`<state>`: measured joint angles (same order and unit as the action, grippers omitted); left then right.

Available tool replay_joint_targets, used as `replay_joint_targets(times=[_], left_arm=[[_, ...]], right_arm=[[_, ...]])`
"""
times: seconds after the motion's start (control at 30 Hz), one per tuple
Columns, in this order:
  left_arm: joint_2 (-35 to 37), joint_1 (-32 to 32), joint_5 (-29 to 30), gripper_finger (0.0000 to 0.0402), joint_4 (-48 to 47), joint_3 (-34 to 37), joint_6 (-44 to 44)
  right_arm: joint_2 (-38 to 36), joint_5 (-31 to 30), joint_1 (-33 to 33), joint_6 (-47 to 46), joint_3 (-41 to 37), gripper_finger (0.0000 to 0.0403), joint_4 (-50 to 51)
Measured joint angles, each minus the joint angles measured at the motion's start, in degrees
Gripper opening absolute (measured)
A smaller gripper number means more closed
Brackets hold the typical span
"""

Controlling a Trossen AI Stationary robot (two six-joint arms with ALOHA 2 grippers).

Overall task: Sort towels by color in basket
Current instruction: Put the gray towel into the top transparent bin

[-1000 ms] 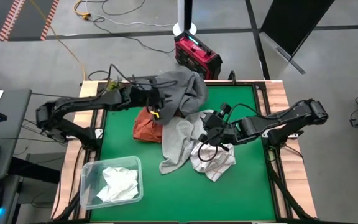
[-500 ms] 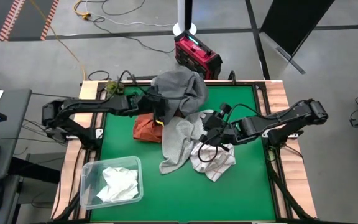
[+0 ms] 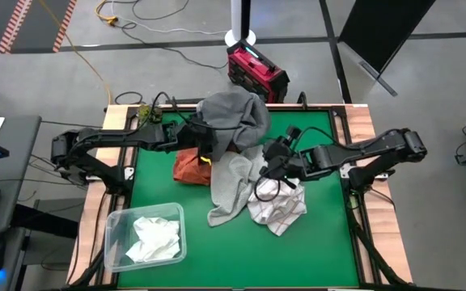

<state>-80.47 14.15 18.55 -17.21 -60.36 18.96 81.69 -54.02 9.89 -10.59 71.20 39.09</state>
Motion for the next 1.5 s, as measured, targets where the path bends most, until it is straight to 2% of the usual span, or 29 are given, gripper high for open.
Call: replay_joint_targets(times=[0.63, 0.93, 1.37, 1.5], left_arm=[[0.0, -0.8, 0.1, 0.0189, -7.9, 0.0, -0.6], [0.0, -0.8, 0.1, 0.0189, -15.6, -7.9, -2.1], [0.0, -0.8, -0.1, 0.0189, -16.6, -8.5, -1.8], [0.0, -0.5, -3.4, 0.0189, -16.0, -7.3, -1.9]], right_arm=[[0.0, -0.1, -0.9, -0.1, 0.0, 0.0127, -0.1], [0.0, 0.0, -0.8, -1.1, 0.0, 0.0127, -0.1], [0.0, 0.1, 1.3, -1.4, 0.0, 0.0127, 0.7], [0.0, 0.1, 1.2, -1.6, 0.0, 0.0127, 1.3]])
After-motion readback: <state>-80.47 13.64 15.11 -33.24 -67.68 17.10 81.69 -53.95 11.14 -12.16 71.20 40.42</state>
